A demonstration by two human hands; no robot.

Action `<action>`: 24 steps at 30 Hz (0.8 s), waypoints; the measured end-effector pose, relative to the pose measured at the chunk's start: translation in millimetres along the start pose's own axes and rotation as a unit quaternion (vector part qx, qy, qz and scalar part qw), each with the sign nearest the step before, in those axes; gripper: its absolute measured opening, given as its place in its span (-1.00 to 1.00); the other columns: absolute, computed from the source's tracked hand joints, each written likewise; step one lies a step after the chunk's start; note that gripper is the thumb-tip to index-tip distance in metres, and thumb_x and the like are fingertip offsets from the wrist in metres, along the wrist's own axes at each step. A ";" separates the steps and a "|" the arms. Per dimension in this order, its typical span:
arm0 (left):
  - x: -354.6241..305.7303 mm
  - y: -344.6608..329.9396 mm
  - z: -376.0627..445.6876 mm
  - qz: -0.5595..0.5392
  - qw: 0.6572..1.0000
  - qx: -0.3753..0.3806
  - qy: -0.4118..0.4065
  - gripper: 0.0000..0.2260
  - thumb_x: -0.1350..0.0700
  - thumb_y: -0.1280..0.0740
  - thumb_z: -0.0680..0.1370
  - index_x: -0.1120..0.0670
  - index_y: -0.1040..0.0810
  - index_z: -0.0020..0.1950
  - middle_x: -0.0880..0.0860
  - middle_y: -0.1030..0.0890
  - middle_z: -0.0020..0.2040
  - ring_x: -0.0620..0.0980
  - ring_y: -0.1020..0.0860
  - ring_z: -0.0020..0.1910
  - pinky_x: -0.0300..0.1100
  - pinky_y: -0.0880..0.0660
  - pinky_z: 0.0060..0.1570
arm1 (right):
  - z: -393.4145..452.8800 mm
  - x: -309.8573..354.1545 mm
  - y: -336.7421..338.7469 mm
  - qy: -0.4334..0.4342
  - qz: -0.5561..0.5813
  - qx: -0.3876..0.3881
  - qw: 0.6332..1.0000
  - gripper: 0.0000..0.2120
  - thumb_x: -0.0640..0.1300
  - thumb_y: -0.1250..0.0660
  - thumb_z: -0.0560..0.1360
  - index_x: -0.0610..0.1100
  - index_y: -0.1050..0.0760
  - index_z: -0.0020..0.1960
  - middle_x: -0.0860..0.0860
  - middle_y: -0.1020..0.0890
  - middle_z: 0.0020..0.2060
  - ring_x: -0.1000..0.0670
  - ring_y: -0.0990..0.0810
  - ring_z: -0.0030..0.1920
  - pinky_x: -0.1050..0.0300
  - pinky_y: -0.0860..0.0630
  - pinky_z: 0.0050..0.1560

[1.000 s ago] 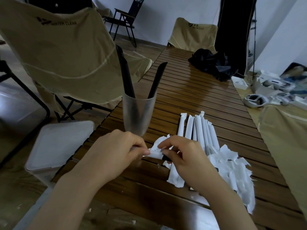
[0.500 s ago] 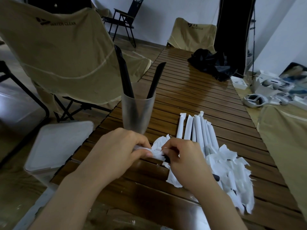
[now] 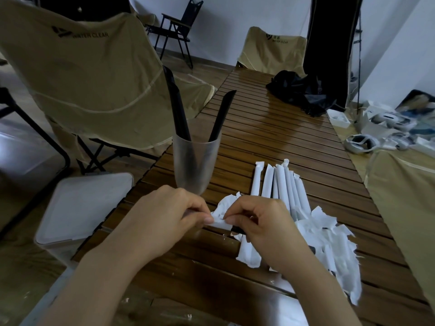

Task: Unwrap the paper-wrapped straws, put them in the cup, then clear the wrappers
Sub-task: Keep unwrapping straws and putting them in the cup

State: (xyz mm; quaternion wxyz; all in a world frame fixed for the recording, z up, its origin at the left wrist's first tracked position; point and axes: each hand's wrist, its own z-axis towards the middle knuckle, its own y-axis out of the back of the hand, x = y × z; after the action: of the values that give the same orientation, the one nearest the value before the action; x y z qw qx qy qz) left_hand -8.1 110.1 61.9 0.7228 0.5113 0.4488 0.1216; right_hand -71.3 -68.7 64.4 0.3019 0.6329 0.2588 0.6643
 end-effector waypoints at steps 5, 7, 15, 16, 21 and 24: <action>-4.9 0.5 1.2 -0.007 0.999 -0.030 -0.020 -0.82 -0.15 -0.28 0.53 -0.21 -0.61 0.06 -0.22 -0.60 -0.10 -0.27 -0.51 -0.10 -0.37 -0.39 -0.12 | -2.0 7.4 -11.6 -0.005 -0.068 -0.062 0.996 -0.66 -0.25 -0.31 0.51 0.16 -0.41 -0.27 0.13 -0.58 -0.21 0.14 -0.53 -0.17 0.30 -0.50 -0.17; -10.1 2.1 0.7 -0.002 0.999 -0.038 -0.028 -0.79 -0.15 -0.27 0.53 -0.18 -0.64 0.06 -0.17 -0.64 -0.08 -0.24 -0.53 -0.10 -0.39 -0.41 -0.11 | -1.0 10.8 -15.7 -0.032 -0.069 -0.098 0.992 -0.66 -0.25 -0.31 0.50 0.15 -0.38 -0.29 0.11 -0.58 -0.21 0.12 -0.52 -0.16 0.24 -0.50 -0.17; -16.7 0.7 6.2 0.041 0.990 -0.081 -0.104 -0.70 -0.11 -0.21 0.53 -0.01 -0.69 -0.12 -0.01 -0.66 -0.15 -0.07 -0.55 -0.14 -0.31 -0.45 -0.08 | -0.1 19.8 -15.6 -0.152 -0.059 -0.125 0.979 -0.77 -0.30 -0.32 0.45 0.04 -0.50 -0.11 0.06 -0.60 -0.13 0.06 -0.56 -0.10 0.11 -0.57 -0.03; -15.1 -0.8 5.9 0.064 0.988 -0.091 -0.107 -0.71 -0.07 -0.24 0.50 0.03 -0.68 -0.22 0.03 -0.66 -0.22 0.02 -0.58 -0.17 -0.09 -0.52 -0.10 | 0.0 18.4 -16.0 -0.166 -0.045 -0.126 0.977 -0.78 -0.31 -0.32 0.45 0.02 -0.52 -0.11 0.04 -0.61 -0.14 0.05 -0.57 -0.10 0.09 -0.58 -0.01; -13.7 5.2 11.1 0.096 0.985 -0.050 -0.132 -0.73 -0.11 -0.24 0.56 -0.06 -0.70 -0.11 -0.10 -0.65 -0.21 -0.10 -0.60 -0.20 -0.43 -0.33 -0.25 | 1.8 11.5 -5.7 -0.101 0.012 -0.065 0.993 -0.76 -0.25 -0.31 0.52 0.06 -0.50 -0.22 0.08 -0.60 -0.23 0.09 -0.57 -0.22 0.32 -0.45 -0.26; -4.6 4.4 5.4 0.008 0.995 -0.046 -0.086 -0.73 -0.17 -0.23 0.54 -0.11 -0.70 -0.07 -0.14 -0.64 -0.24 -0.19 -0.56 -0.23 -0.34 -0.37 -0.28 | 0.6 10.9 3.6 -0.065 0.072 -0.013 0.995 -0.81 -0.15 -0.38 0.49 0.13 -0.53 -0.19 0.10 -0.63 -0.25 0.11 -0.61 -0.29 0.34 -0.40 -0.34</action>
State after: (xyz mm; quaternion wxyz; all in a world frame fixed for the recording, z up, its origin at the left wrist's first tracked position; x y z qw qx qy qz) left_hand -5.4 105.8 68.5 0.7803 0.4897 0.3749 0.1035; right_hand -71.2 -63.3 74.5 0.2782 0.6876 0.1838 0.6450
